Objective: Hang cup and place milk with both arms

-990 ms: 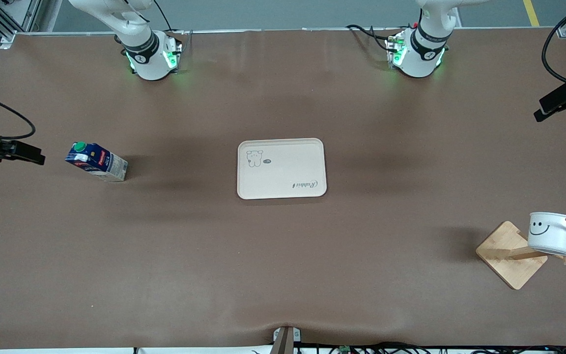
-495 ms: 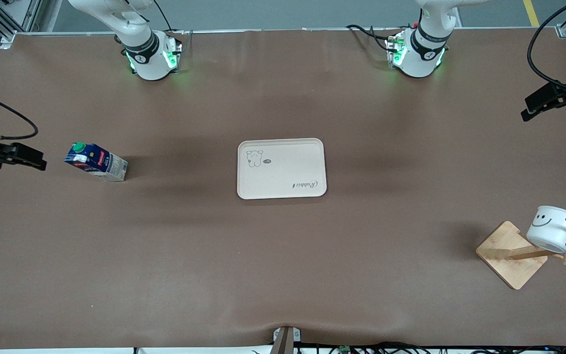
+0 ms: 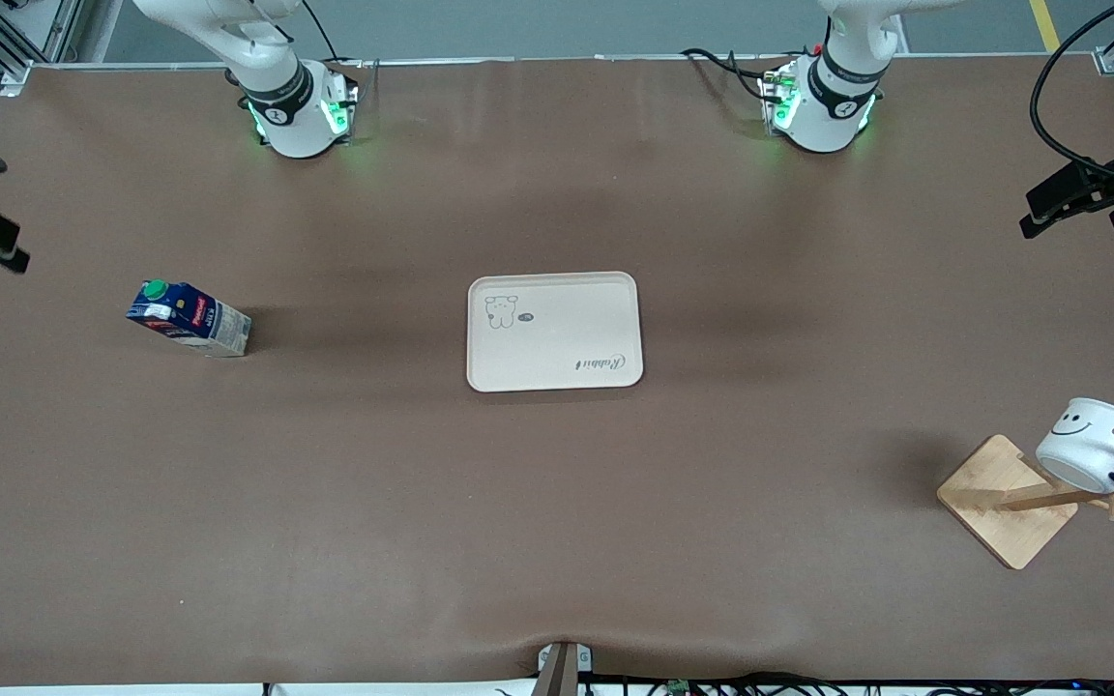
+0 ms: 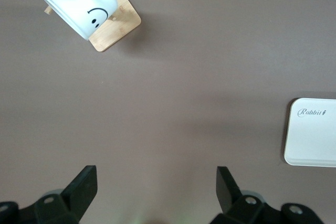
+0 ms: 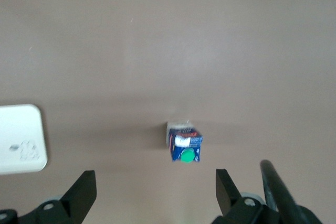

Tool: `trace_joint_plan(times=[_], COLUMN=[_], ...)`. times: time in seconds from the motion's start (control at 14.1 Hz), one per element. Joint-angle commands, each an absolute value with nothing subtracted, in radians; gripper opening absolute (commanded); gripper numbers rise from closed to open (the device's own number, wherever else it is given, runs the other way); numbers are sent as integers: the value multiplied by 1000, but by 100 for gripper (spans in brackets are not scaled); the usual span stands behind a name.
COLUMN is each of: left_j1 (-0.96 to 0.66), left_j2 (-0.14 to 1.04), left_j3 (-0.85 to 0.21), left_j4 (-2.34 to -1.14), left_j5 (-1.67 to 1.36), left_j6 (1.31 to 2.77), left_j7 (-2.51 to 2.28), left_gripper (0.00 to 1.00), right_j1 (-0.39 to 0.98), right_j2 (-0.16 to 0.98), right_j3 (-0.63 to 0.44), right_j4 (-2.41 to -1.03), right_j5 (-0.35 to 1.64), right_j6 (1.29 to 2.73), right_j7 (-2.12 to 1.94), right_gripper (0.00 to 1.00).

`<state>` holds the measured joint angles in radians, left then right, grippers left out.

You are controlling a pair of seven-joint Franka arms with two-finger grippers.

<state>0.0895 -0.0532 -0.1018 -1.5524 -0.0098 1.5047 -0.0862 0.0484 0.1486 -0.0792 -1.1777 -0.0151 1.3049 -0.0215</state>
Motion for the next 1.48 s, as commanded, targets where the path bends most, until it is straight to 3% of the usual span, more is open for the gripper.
trace_joint_plan(times=[0.0, 0.28, 1.41], left_j1=[87, 91, 91], left_j2=[-60, -57, -41], left_j3=[-106, -104, -104], left_j4=[-1548, -1533, -1509], left_j5=[11, 11, 17], left_j6=[1500, 1500, 1500], left_j7=[-98, -87, -89], left_gripper=[100, 100, 100], right_j1=[28, 8, -43], right_j2=[19, -77, -66], right_j3=[-78, -83, -89], right_j4=[-1319, -1411, -1433], right_j5=[17, 8, 28], right_j6=[1293, 1304, 1310], right_j7=[-51, -105, -249], right_gripper=[100, 100, 100])
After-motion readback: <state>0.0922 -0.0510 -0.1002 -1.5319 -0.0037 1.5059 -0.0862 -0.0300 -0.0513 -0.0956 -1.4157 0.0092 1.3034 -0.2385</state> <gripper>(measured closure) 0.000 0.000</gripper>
